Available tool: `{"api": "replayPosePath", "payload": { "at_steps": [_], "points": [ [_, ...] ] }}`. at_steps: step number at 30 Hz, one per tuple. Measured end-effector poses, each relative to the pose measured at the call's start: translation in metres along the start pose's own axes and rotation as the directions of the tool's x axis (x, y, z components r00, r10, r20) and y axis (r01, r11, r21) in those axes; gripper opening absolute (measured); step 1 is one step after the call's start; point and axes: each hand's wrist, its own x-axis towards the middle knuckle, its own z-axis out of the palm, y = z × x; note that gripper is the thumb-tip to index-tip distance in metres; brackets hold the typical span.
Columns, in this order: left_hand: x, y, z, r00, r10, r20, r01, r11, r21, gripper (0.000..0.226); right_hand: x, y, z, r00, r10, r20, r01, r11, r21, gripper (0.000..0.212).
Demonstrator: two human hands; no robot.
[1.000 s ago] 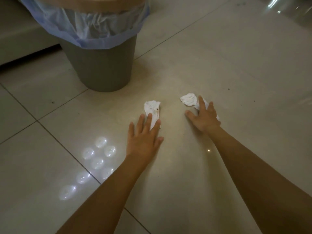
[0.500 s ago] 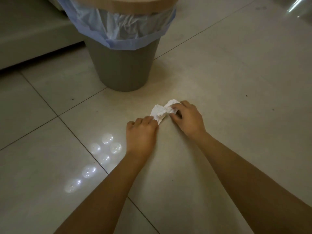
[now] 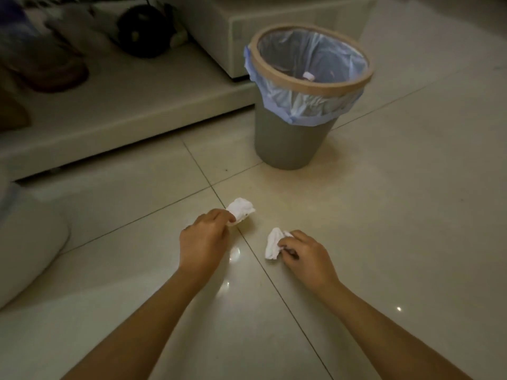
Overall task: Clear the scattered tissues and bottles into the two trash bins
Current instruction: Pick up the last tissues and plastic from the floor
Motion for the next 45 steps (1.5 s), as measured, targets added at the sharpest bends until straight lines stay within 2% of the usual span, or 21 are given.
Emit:
{"api": "replayPosePath", "payload": {
  "at_steps": [4,8,13,16,18,21,24,26,27,28,29,34,39,42,45],
  "points": [
    [0.007,-0.036,-0.076,0.987,-0.074,-0.141,0.079,0.996,0.028,0.024,0.035,-0.071,-0.005,0.996,-0.090,0.016,0.088,0.989,0.118,0.013],
    [0.005,-0.061,-0.150,0.944,-0.132,-0.304,0.149,0.988,0.032,0.020,0.072,-0.155,-0.013,0.968,-0.245,-0.047,0.249,0.953,0.172,0.016],
    [-0.015,-0.097,-0.243,0.832,-0.153,-0.533,0.245,0.964,0.105,0.018,0.107,-0.291,-0.022,0.881,-0.456,-0.126,0.473,0.843,0.257,0.016],
    [-0.027,-0.125,-0.290,0.752,-0.187,-0.633,0.334,0.935,0.121,0.016,0.119,-0.373,-0.024,0.826,-0.526,-0.202,0.563,0.760,0.325,0.013],
    [-0.032,-0.143,-0.317,0.703,-0.248,-0.667,0.396,0.915,0.078,0.017,0.126,-0.419,-0.022,0.786,-0.572,-0.233,0.617,0.709,0.341,0.013],
    [-0.035,-0.173,-0.342,0.657,-0.345,-0.670,0.497,0.867,0.041,0.023,0.132,-0.473,-0.009,0.754,-0.631,-0.184,0.652,0.682,0.332,0.011],
    [-0.035,-0.199,-0.346,0.704,-0.396,-0.590,0.540,0.838,0.082,0.034,0.140,-0.508,0.010,0.758,-0.647,-0.087,0.647,0.726,0.233,0.022],
    [-0.036,-0.210,-0.343,0.730,-0.454,-0.510,0.571,0.816,0.089,0.043,0.148,-0.517,0.023,0.770,-0.610,0.190,0.595,0.793,0.135,0.045],
    [-0.038,-0.213,-0.342,0.728,-0.489,-0.481,0.593,0.801,0.083,0.046,0.152,-0.517,0.029,0.753,-0.566,0.336,0.573,0.815,0.088,0.054],
    [-0.040,-0.214,-0.339,0.724,-0.502,-0.473,0.602,0.795,0.077,0.050,0.156,-0.514,0.034,0.731,-0.533,0.425,0.566,0.822,0.058,0.058],
    [-0.043,-0.215,-0.336,0.730,-0.491,-0.475,0.591,0.803,0.078,0.051,0.159,-0.509,0.038,0.719,-0.527,0.454,0.572,0.819,0.045,0.059],
    [-0.052,-0.204,-0.316,0.792,-0.355,-0.496,0.495,0.849,0.183,0.033,0.161,-0.480,0.042,0.699,-0.630,0.338,0.625,0.768,0.141,0.052],
    [-0.034,-0.179,-0.297,0.895,-0.320,-0.312,0.388,0.902,0.187,0.042,0.166,-0.437,0.023,0.688,-0.666,0.288,0.687,0.726,0.039,0.048],
    [-0.020,-0.166,-0.284,0.897,-0.334,-0.288,0.391,0.905,0.169,0.042,0.170,-0.402,0.008,0.695,-0.656,0.295,0.689,0.725,-0.008,0.049],
    [-0.002,-0.145,-0.269,0.907,-0.309,-0.287,0.369,0.910,0.187,0.041,0.176,-0.365,-0.009,0.731,-0.625,0.273,0.661,0.748,-0.058,0.050]
  ]
}}
